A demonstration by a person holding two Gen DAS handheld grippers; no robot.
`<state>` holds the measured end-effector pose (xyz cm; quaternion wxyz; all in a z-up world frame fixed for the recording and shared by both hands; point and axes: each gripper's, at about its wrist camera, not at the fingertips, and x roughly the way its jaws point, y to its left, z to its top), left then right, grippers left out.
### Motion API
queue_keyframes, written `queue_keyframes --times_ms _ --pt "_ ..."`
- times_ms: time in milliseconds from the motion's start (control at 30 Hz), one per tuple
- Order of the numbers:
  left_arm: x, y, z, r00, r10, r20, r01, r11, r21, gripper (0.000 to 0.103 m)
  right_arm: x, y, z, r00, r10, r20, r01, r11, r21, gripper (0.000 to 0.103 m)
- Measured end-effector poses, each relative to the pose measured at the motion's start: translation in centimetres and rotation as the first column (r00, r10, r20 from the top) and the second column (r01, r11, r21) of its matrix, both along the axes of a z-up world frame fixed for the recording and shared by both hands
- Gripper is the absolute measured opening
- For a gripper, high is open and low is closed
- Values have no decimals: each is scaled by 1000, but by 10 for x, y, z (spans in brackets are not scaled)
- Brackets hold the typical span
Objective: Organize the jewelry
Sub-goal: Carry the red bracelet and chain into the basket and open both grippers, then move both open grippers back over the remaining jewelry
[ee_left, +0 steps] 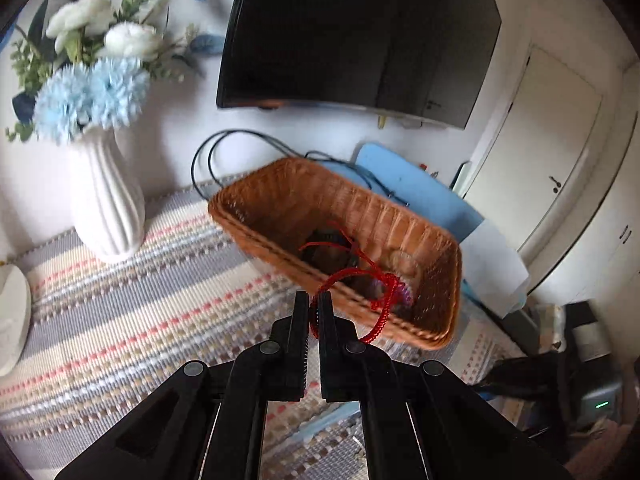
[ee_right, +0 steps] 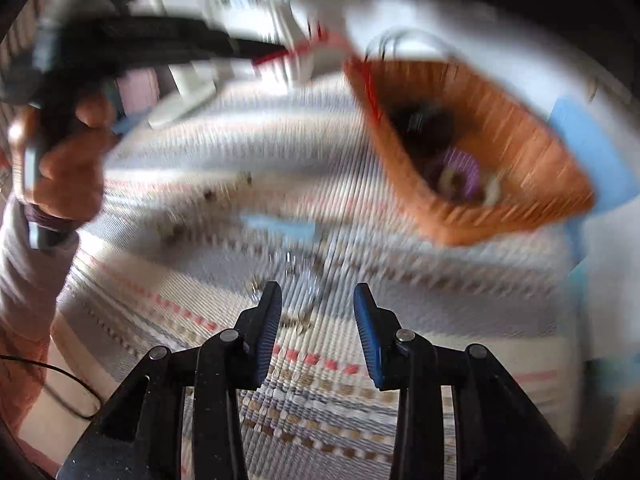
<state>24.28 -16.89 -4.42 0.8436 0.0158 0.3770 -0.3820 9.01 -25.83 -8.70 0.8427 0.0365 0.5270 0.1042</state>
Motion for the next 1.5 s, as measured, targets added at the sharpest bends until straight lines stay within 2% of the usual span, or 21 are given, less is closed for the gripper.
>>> queue_keyframes --times_ms 133,200,233,367,467,600,733,867,967,1167,1300,1400,1500 --pt "0 3 -5 1000 5 -10 -5 1000 2 4 8 15 -12 1000 24 11 -23 997 -79 39" --pt "-1 5 -6 1000 6 -8 -6 1000 2 4 9 25 -13 999 43 31 -37 981 -189 23" --pt "0 5 -6 1000 9 -8 -9 1000 3 4 7 29 -10 998 59 34 -51 975 -216 10" --pt "3 3 -4 1000 12 -4 -12 1000 1 4 0 21 17 996 52 74 -34 975 -218 10" --pt "10 -7 6 1000 8 15 -8 1000 6 4 -7 -3 58 989 6 148 18 988 -156 10" --pt "25 -27 22 999 3 46 -2 1000 -3 4 1 -42 115 956 -108 274 158 973 -168 10" --pt "42 -51 27 998 11 67 -10 1000 -8 4 25 -80 138 921 -204 332 275 944 -181 10" --pt "62 -75 13 998 25 61 -26 999 20 4 59 -109 127 907 -276 319 340 926 -164 10" --pt "77 -85 -4 997 60 51 -63 997 55 4 88 -118 100 918 -296 264 336 934 -121 10" --pt "93 -85 -38 991 112 66 -121 981 154 4 115 -117 58 941 -274 196 297 950 -97 10" --pt "100 -82 -47 993 113 44 -118 982 147 4 122 -125 40 938 -308 156 325 941 -96 10" --pt "99 -85 -46 995 92 37 -96 986 137 4 120 -138 33 925 -353 139 367 926 -90 10" --pt "93 -82 -40 997 71 23 -73 992 102 13 110 -149 38 915 -384 129 393 918 -54 12"
